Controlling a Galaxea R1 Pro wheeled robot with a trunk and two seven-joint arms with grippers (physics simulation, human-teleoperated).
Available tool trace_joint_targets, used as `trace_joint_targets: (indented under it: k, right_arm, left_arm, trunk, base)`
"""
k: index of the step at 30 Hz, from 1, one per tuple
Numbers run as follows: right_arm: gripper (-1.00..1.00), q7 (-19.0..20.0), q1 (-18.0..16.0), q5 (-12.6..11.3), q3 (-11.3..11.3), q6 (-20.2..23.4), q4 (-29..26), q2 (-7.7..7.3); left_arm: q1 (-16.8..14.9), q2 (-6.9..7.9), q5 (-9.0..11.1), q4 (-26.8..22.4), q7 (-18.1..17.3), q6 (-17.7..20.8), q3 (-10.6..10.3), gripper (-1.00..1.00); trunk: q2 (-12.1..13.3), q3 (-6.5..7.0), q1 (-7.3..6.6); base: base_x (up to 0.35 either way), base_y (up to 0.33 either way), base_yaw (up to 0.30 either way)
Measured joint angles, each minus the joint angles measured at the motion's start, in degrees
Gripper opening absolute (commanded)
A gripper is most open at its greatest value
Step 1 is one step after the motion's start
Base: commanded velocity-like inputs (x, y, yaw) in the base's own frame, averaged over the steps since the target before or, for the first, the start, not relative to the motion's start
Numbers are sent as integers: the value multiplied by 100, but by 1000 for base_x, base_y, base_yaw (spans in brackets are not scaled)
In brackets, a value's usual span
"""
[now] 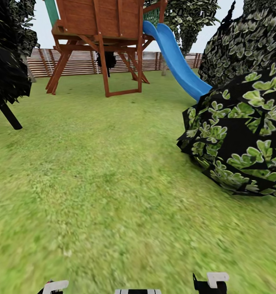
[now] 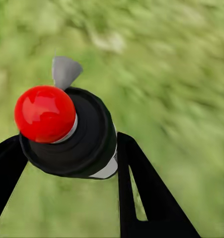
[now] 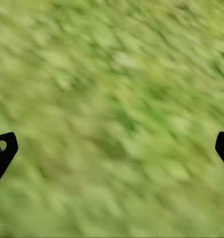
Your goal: Pick up the pesticide atomizer in the garden and spray insectifuge to fully cover both potted plants in the garden.
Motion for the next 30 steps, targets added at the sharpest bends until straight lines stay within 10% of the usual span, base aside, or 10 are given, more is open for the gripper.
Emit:
trace_joint_targets:
  k: [30]
  right_arm:
    - [100, 0, -2, -6, -1, 0, 0, -5]
  left_arm:
    - [0, 0, 0, -9, -4, 0, 3, -100]
  trunk:
    - [0, 0, 0]
  base:
    - [335, 0, 0]
